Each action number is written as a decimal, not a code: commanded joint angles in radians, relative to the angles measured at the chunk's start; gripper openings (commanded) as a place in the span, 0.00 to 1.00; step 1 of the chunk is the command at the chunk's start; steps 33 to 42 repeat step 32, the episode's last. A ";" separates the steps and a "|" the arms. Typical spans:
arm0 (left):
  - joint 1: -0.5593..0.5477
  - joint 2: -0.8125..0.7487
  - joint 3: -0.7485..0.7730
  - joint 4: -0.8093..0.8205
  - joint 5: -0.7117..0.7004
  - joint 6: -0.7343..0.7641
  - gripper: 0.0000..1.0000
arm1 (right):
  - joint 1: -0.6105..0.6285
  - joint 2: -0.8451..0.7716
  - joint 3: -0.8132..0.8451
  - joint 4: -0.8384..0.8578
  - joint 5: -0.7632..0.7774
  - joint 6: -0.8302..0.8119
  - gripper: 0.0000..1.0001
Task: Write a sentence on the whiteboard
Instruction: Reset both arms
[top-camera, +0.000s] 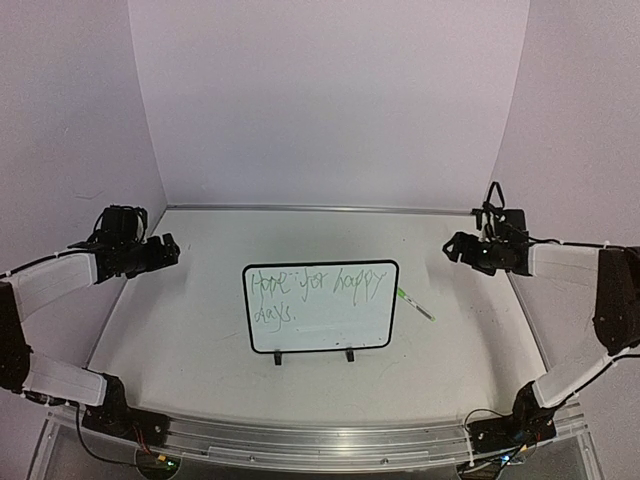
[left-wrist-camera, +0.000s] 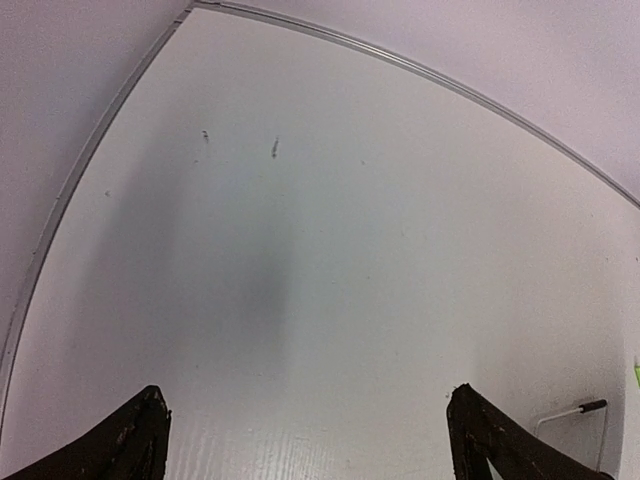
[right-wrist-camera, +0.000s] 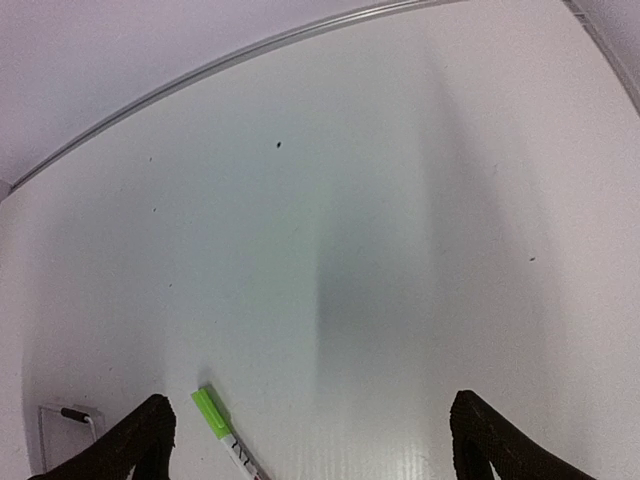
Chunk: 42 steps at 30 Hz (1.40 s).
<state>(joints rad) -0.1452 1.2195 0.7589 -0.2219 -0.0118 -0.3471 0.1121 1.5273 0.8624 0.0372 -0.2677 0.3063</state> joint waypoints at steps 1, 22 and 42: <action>0.090 -0.008 -0.029 0.118 -0.032 -0.013 0.96 | -0.090 -0.094 -0.032 -0.016 0.046 -0.047 0.91; 0.115 -0.176 -0.442 0.632 -0.359 0.138 0.99 | -0.152 -0.541 -0.573 0.460 0.392 -0.133 0.93; 0.115 -0.116 -0.425 0.641 -0.336 0.136 0.99 | -0.152 -0.519 -0.576 0.485 0.376 -0.135 0.92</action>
